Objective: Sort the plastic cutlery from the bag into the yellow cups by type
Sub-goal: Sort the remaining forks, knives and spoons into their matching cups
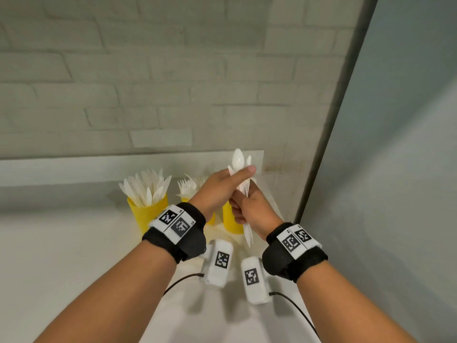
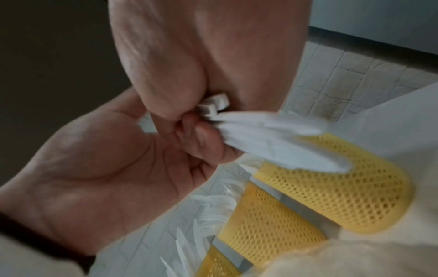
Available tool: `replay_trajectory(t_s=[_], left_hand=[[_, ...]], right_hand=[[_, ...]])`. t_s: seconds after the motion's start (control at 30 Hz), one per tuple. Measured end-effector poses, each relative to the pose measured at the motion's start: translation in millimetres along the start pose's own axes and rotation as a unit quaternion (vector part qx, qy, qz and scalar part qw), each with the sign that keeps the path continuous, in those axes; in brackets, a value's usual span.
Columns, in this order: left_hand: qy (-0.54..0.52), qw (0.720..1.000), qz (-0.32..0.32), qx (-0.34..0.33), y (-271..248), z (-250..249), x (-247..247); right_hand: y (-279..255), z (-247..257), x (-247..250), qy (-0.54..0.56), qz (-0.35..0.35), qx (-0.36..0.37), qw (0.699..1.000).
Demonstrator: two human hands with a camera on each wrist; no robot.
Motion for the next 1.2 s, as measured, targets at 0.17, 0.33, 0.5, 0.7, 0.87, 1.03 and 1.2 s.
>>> replay_trajectory(t_s=[0.17, 0.33, 0.5, 0.7, 0.87, 1.03, 1.2], left_hand=[[-0.011, 1.0, -0.029, -0.004, -6, 9, 10], [-0.065, 0.994, -0.083, 0.02, -4, 16, 29], [-0.09, 0.992, -0.077, 0.053, -3, 20, 39], [-0.066, 0.997, -0.04, 0.021, 2, 16, 43], [-0.039, 0.998, -0.035, 0.029, 5, 18, 47], [-0.133, 0.973, -0.184, 0.034, 18, 23, 86], [-0.091, 0.959, -0.267, -0.038, 27, 6, 96]], right_hand=[[-2, -8, -15, -0.023, 0.02, -0.02, 0.999], [-2, -5, -26, -0.027, 0.049, -0.022, 0.998], [-2, -12, -25, -0.019, 0.049, -0.046, 0.998], [-3, -15, -25, -0.018, 0.065, -0.056, 0.996], [-2, -20, -14, 0.007, 0.03, -0.081, 0.996], [1, -22, 9, 0.026, -0.057, -0.079, 0.995], [4, -12, 33, 0.042, -0.124, -0.036, 0.991]])
Point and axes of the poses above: each hand's wrist, its own y-axis towards the middle knuckle, its own x-axis out of the back of the hand, z = x × y, the point moved 10 cm from there along y, towards the middle knuckle, and after that the axes turned 15 degrees about y, right-handed, at the moved point
